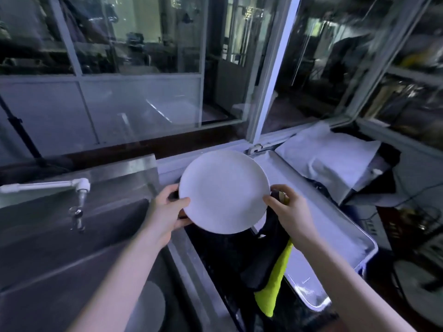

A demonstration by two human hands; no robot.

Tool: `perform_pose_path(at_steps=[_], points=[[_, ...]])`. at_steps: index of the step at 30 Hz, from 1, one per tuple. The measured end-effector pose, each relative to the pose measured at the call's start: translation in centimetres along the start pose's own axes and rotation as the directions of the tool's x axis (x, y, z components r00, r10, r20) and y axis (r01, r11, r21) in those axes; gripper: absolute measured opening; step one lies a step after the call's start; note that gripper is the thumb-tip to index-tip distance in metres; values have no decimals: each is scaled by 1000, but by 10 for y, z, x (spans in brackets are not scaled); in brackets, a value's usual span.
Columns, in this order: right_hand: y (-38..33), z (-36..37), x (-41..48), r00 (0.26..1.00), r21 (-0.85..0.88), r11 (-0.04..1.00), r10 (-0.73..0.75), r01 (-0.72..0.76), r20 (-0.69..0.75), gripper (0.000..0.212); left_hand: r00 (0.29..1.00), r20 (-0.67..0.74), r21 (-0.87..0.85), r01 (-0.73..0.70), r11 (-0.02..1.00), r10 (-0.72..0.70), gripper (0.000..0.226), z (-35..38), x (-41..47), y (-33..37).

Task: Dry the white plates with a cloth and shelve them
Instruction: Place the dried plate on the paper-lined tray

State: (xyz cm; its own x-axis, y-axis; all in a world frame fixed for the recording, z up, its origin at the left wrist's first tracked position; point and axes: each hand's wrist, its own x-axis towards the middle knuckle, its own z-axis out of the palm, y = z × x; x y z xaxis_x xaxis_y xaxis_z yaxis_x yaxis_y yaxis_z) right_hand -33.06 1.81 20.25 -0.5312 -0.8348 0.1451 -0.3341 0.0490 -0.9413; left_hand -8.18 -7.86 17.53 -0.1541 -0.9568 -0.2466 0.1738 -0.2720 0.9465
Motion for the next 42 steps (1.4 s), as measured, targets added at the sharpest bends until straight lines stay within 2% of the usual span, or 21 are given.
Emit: perform_pose_path(at_steps=[8,11,13,16,20,25,33,42], points=[[43,-82,14,973,-34,991,117,-126,-197,19,977,202,67,51,996,-63,31,104,15,-20],[63,-110,28,968,-41,985,159,-170,-192,24,968,234,77,78,994,-94,31,145,24,-37],[74,-127,42,977,-33,985,162,-168,-138,33,965,235,71,100,992,-114,32,172,34,-49],[103,-151,73,980,-2,980,199,-199,-6,51,965,208,60,147,987,-157,36,213,55,-70],[145,-166,111,952,43,957,279,-286,123,37,959,183,84,204,975,-217,37,244,83,-97],[202,-166,166,903,-26,933,355,-359,243,49,950,108,144,275,951,-292,48,270,117,-130],[261,-142,226,867,-131,907,420,-400,266,39,937,-132,229,346,910,-324,59,291,166,-179],[296,-131,247,847,-239,876,471,-419,245,46,943,-188,412,331,849,-276,59,300,189,-204]])
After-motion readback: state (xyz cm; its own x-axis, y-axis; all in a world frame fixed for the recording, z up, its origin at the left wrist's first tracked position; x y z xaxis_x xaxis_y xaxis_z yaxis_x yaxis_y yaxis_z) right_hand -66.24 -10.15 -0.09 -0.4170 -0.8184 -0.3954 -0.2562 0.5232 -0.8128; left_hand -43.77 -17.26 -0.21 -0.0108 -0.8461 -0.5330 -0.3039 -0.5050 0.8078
